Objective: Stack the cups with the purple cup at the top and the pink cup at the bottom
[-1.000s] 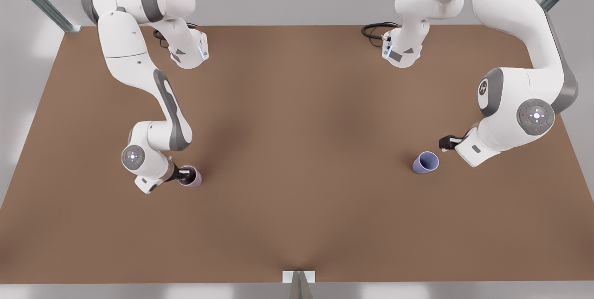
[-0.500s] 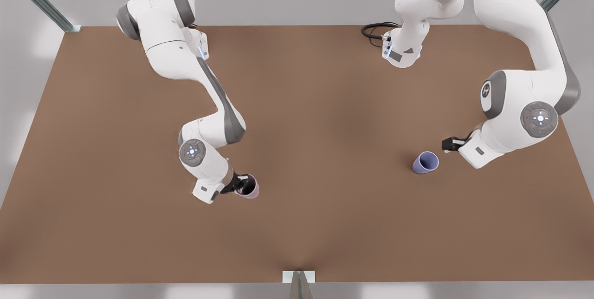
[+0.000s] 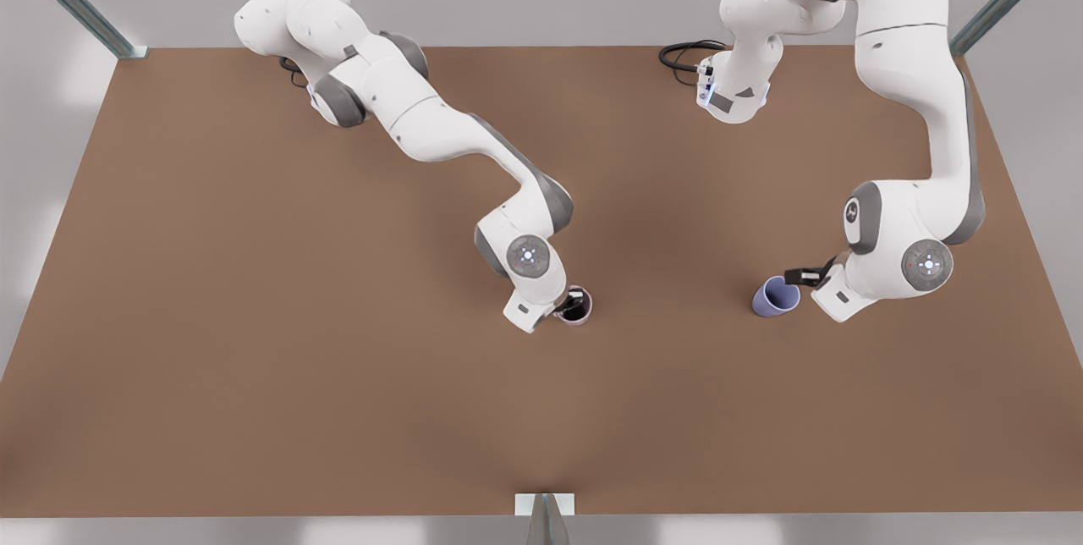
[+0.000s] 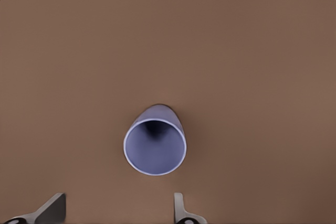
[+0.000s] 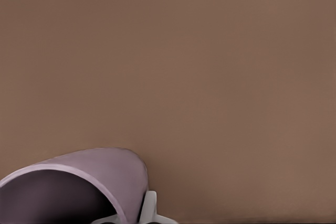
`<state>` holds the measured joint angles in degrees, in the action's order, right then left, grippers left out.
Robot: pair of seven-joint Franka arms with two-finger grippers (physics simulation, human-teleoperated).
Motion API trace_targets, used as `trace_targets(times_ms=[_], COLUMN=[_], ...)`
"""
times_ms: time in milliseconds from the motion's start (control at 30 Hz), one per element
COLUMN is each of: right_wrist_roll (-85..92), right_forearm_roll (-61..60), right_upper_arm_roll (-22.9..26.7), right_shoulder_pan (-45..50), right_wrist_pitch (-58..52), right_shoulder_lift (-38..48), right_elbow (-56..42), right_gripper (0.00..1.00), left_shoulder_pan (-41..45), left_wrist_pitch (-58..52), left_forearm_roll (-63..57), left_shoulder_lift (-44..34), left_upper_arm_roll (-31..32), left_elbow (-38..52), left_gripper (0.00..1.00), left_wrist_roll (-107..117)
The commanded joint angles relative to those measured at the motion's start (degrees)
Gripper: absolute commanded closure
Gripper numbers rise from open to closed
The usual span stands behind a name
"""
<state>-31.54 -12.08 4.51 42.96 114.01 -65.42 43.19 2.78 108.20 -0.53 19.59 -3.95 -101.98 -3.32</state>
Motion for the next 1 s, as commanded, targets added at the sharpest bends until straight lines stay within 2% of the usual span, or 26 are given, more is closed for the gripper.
trace_targets(times_ms=[0,100,200,233,267,500,600,667,733,800,833,900,933,967], right_wrist_roll=[-27.8,-27.9,-28.0,-28.0,-27.9,-27.4,-27.0,-26.8,-26.6,-22.3,-18.4,-13.7,1.3,11.4], right_forearm_roll=[0.3,0.3,0.3,0.3,0.3,0.3,0.4,0.3,0.4,1.0,4.9,5.8,6.2,6.8], right_upper_arm_roll=[0.1,0.1,0.1,0.1,0.1,0.1,0.3,0.4,0.4,0.5,0.7,-0.6,-4.1,-4.5], right_shoulder_pan=[0.0,0.5,0.4,0.4,0.3,0.0,-0.2,-0.2,-0.9,-4.2,-6.7,-16.4,-24.4,-28.8], right_wrist_pitch=[-0.4,1.8,1.9,1.7,1.7,1.7,1.9,1.8,-0.4,-0.3,-0.3,-1.2,-12.5,-14.0], right_shoulder_lift=[-0.5,-1.4,-1.3,-1.0,-0.8,1.0,0.6,1.1,8.3,20.8,28.5,42.6,48.4,53.0], right_elbow=[0.0,0.0,0.0,0.0,0.0,0.4,0.5,0.8,4.9,17.0,25.3,37.8,40.5,43.5], right_gripper=[0.79,0.79,0.43,0.2,0.14,0.1,0.1,0.1,0.07,0.0,0.0,0.0,0.0,0.0], left_shoulder_pan=[-0.1,-0.1,-0.1,-0.1,-0.1,-0.1,-0.2,-0.1,-0.1,-0.1,-0.1,-0.1,-0.1,-0.1], left_wrist_pitch=[6.7,8.1,9.2,10.6,12.6,13.9,14.2,14.2,14.1,14.1,13.9,13.6,13.4,13.2], left_forearm_roll=[0.2,0.2,0.3,1.8,2.0,2.0,2.1,2.3,2.3,2.4,2.3,2.3,2.3,2.3], left_shoulder_lift=[0.4,2.0,3.9,4.4,4.5,9.5,10.3,10.6,10.6,10.6,10.5,10.4,10.1,10.0], left_upper_arm_roll=[-0.1,-0.5,-0.6,-1.0,-1.4,-1.5,-1.5,-1.5,-1.5,-1.5,-1.5,-1.5,-1.5,-1.5], left_elbow=[-0.2,-0.3,-0.4,-1.7,-3.6,-3.7,-3.7,-3.7,-3.7,-3.7,-3.7,-3.7,-3.6,-3.6], left_gripper=[0.0,0.0,0.0,0.0,0.0,0.0,0.19,0.43,0.54,0.6,0.62,0.73,0.79,0.79], left_wrist_roll=[-0.3,-0.3,-0.3,-0.3,-0.3,-0.3,-0.3,-0.3,-0.2,-0.1,0.1,0.1,0.2,0.2])
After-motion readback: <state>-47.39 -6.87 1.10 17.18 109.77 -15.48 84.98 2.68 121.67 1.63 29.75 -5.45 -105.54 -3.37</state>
